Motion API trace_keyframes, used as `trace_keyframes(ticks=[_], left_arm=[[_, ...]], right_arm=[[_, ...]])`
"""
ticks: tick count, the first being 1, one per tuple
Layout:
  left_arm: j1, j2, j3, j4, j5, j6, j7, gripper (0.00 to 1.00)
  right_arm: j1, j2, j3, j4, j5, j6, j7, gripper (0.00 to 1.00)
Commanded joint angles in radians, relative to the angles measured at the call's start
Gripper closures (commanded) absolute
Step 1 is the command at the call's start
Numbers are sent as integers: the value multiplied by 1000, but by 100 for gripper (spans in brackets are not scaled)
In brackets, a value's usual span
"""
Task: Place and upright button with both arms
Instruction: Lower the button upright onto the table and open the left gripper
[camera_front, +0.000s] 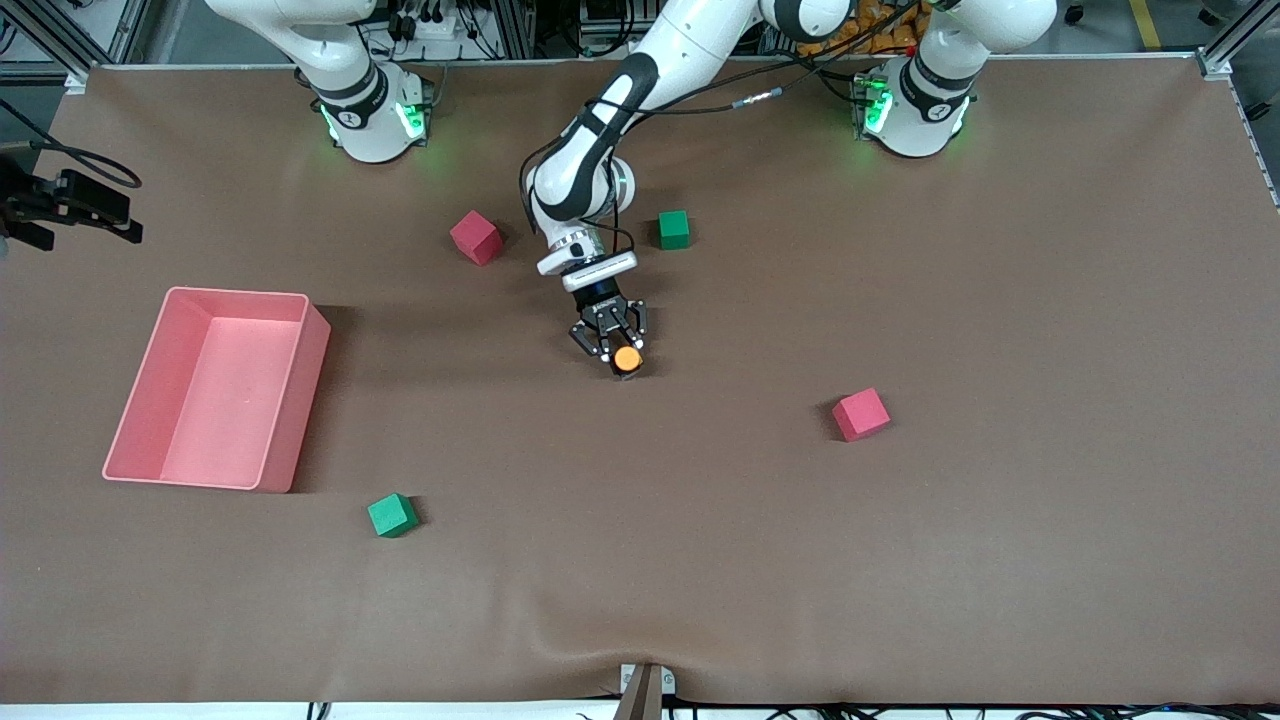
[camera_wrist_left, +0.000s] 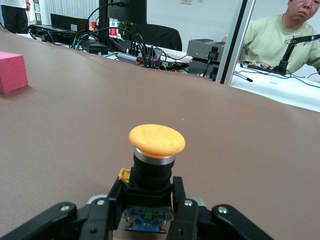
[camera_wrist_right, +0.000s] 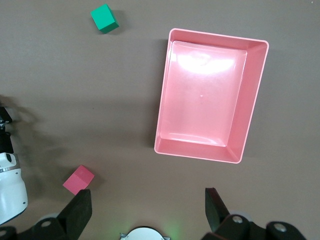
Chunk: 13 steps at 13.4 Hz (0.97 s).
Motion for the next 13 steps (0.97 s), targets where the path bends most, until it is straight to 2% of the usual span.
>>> trace_keyframes(ticks=[1, 6, 10, 11, 13], left_arm=[[-5, 17, 4, 19, 34, -14, -19, 96], [-5, 23, 4, 19, 32, -8, -18, 88], [-5, 23, 4, 19, 32, -6, -12, 69], [-5, 23, 2, 19, 32, -4, -9, 59], [-5, 23, 2, 17, 32, -3, -5, 50]], right_arm=[[-9, 11, 9, 22, 12, -9, 12, 0], [-10, 11, 9, 24, 14, -7, 11, 0], [-4, 11, 9, 24, 14, -7, 11, 0], [-4, 11, 9, 24, 14, -7, 11, 0], [-6, 11, 9, 22, 12, -15, 11, 0]])
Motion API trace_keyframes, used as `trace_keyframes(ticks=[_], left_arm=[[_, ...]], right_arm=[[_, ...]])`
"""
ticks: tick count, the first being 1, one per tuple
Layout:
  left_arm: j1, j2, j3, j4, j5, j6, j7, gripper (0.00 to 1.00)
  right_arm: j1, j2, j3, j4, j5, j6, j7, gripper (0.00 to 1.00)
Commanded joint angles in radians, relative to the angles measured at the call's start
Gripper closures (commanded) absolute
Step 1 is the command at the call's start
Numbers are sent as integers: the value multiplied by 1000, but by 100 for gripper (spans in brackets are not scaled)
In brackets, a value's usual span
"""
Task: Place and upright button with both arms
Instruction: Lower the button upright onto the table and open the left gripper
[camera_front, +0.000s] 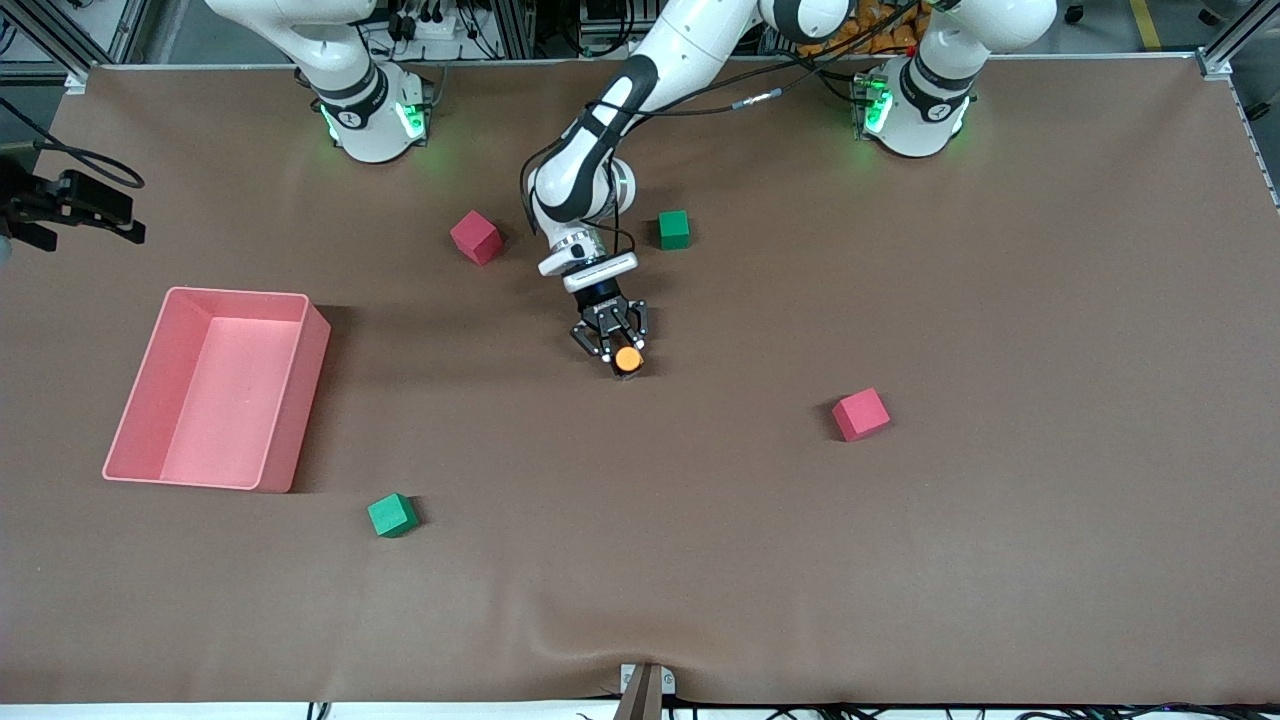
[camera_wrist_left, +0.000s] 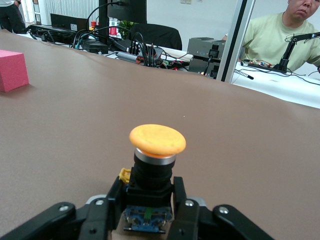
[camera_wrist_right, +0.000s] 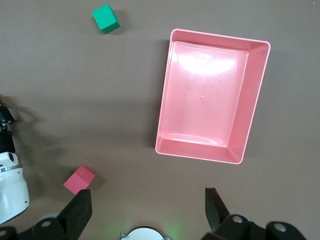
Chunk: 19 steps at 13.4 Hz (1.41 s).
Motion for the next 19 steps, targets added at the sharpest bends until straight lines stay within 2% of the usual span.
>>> trace_keyframes(ticks=[1, 2, 3, 4, 5, 11, 17, 19], left_arm=[[-4, 15, 4, 17, 32, -3, -6, 48], [-4, 14, 4, 17, 34, -3, -1, 38], [-4, 14, 4, 17, 34, -3, 19, 15], [-4, 14, 6, 17, 32, -3, 28, 10], [-4, 9, 4, 17, 32, -3, 30, 0], [-6, -3, -41, 14, 32, -16, 25, 0], [-27, -63, -104, 3, 22, -141, 60, 0], [-27, -113, -133, 3, 8, -149, 91, 0]], right_arm=[[-6, 10, 5, 24, 9, -19, 11, 0], [-7, 10, 5, 24, 11, -19, 9, 0], [-6, 12, 5, 22, 9, -16, 9, 0], [-3, 15, 7, 21, 11, -10, 11, 0], [-3, 20, 7, 25, 15, -4, 12, 0], [2, 21, 7, 27, 23, -8, 9, 0], [5, 29, 7, 24, 20, -5, 9, 0], [5, 29, 7, 25, 20, -5, 9, 0]])
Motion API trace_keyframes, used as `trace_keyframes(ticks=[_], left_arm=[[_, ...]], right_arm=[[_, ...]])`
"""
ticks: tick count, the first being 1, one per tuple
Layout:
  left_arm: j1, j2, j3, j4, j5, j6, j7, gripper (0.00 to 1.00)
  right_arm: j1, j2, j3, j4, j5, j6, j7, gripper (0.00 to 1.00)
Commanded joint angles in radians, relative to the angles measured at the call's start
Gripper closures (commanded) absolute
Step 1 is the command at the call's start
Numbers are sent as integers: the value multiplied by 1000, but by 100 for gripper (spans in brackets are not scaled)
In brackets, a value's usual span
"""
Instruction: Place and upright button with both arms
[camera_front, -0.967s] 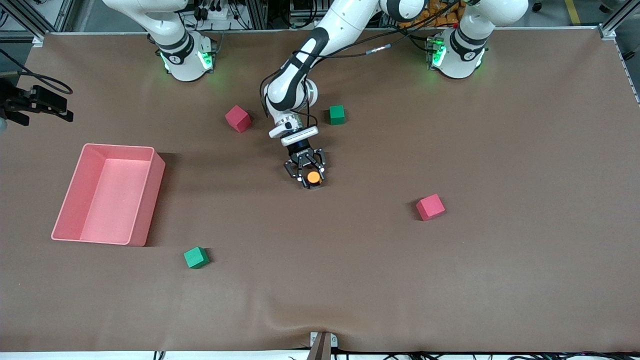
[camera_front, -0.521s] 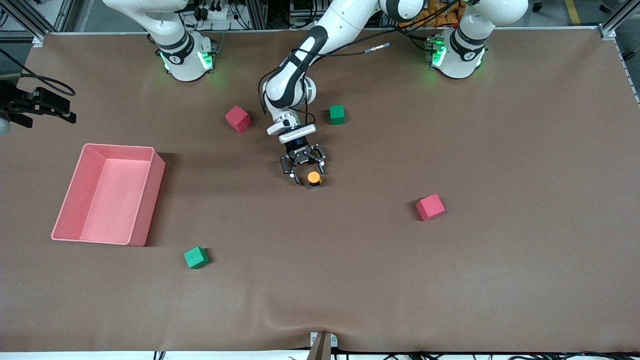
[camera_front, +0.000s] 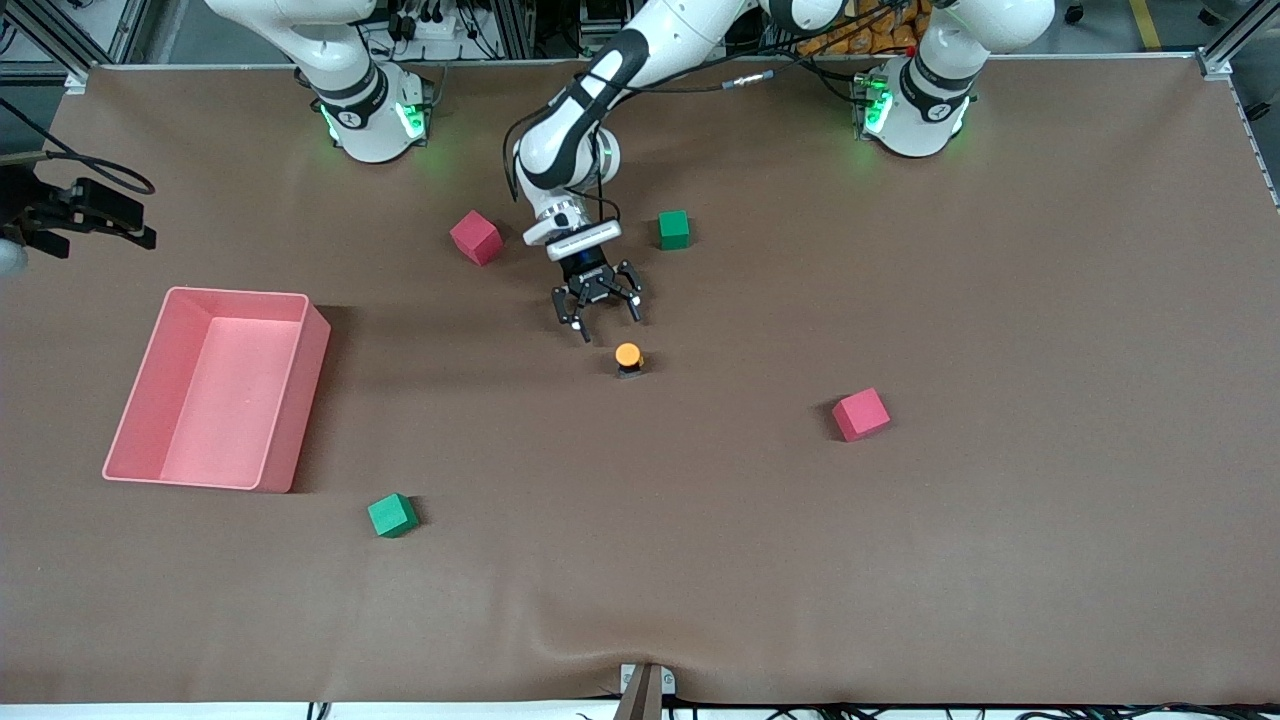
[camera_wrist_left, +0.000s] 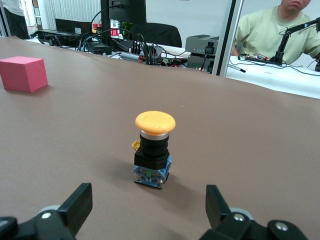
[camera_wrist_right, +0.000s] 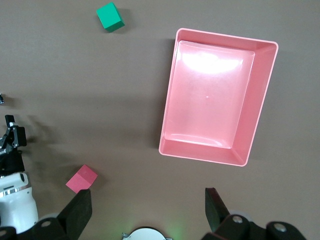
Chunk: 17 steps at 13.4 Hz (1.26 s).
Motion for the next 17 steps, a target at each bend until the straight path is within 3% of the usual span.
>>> trace_keyframes(ticks=[1, 5, 9, 17], left_arm=[[6, -103, -32, -16, -40, -23, 81, 0], [57, -233, -23, -13, -204, -20, 305, 0], [135, -359, -24, -12, -287, -18, 518, 0], [374, -554, -24, -12, -517, -18, 925, 0]], right_arm=[[2, 13, 1, 25, 10, -10, 9, 0], [-1, 13, -1, 25, 8, -10, 9, 0], [-3, 13, -1, 25, 7, -13, 9, 0], [-3, 13, -1, 39, -1, -10, 9, 0]])
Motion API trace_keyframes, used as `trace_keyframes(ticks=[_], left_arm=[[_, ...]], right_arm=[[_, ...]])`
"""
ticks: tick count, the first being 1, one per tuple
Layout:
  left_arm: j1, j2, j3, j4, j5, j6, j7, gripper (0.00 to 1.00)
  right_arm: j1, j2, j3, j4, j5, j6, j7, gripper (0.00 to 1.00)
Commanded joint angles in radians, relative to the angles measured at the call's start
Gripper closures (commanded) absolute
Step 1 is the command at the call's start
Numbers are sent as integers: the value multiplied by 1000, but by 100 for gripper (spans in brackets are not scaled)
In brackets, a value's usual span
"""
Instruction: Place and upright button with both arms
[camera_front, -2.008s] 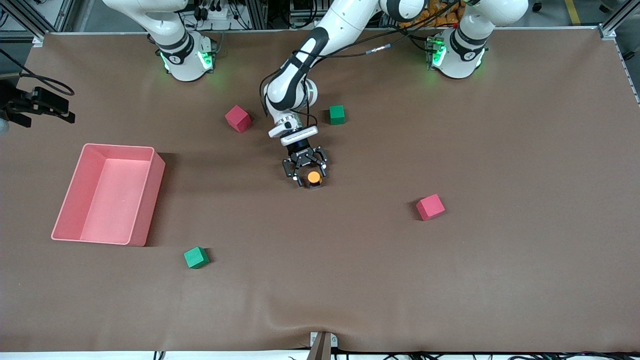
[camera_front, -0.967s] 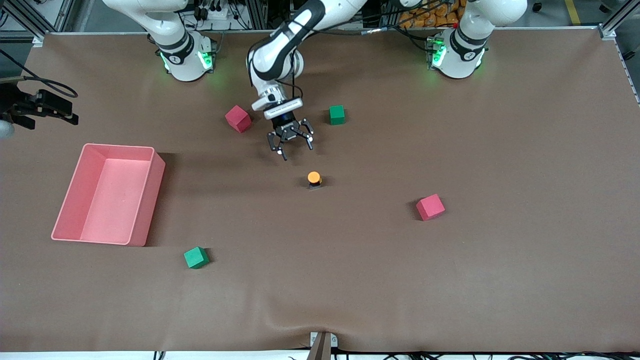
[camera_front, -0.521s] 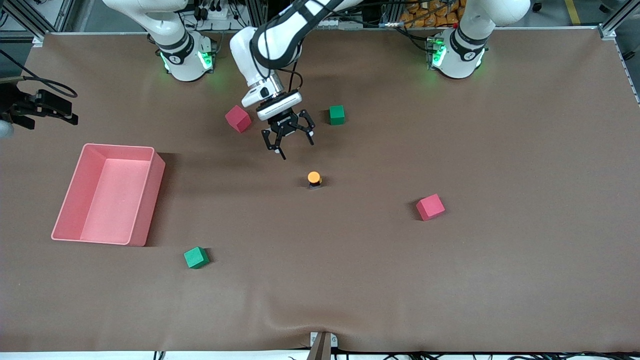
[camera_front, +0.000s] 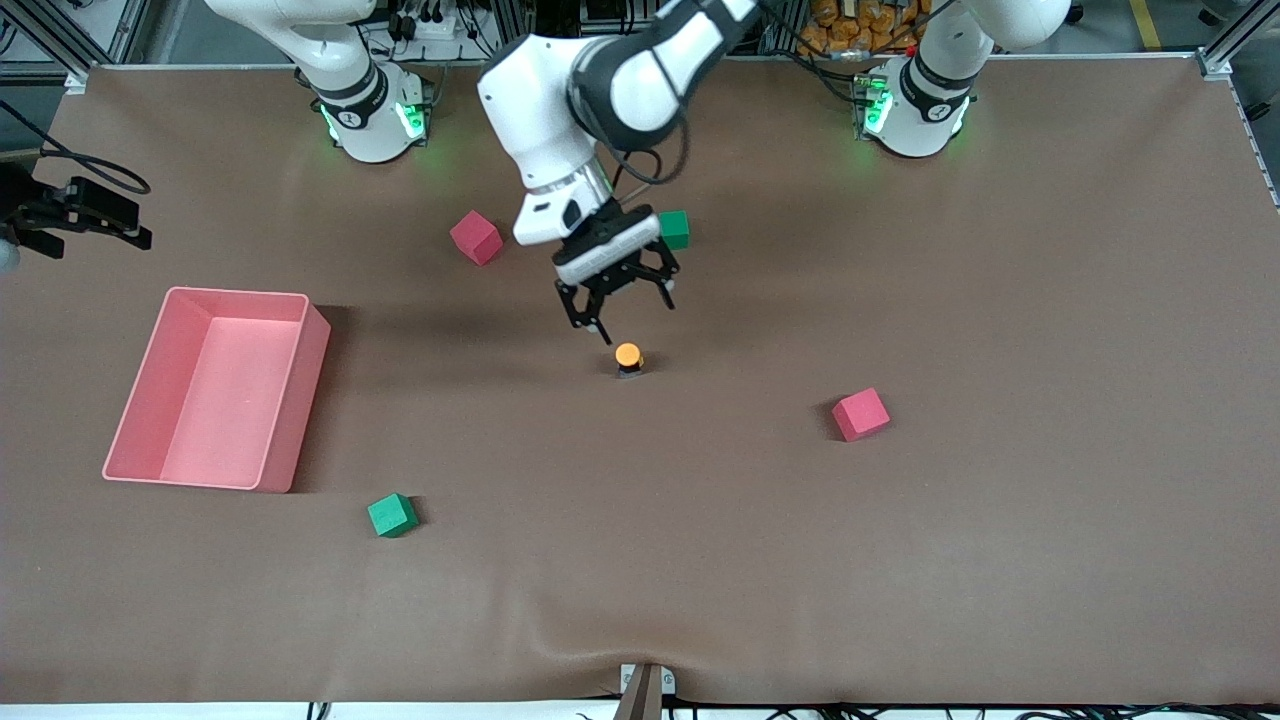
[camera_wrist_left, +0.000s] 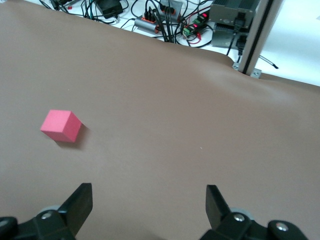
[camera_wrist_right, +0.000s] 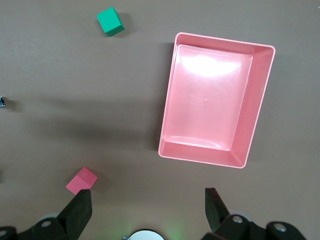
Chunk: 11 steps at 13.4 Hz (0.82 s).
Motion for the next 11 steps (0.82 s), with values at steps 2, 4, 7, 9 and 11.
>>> trace_keyframes(ticks=[2, 4, 7, 9, 11], left_arm=[[145, -116, -15, -22, -150, 1, 228, 0], [225, -150, -15, -22, -202, 4, 339, 0], [317, -171, -18, -21, -261, 6, 483, 0], [401, -190, -30, -21, -330, 9, 595, 0], [555, -220, -171, -22, -359, 9, 638, 0]], right_arm=[[-6, 10, 1, 27, 1, -20, 9, 0], [-8, 8, 1, 27, 1, -39, 4, 0], [-9, 8, 0, 29, 1, -40, 6, 0], [-14, 5, -3, 32, 0, -42, -2, 0], [-19, 5, -3, 32, 1, -43, 0, 0]])
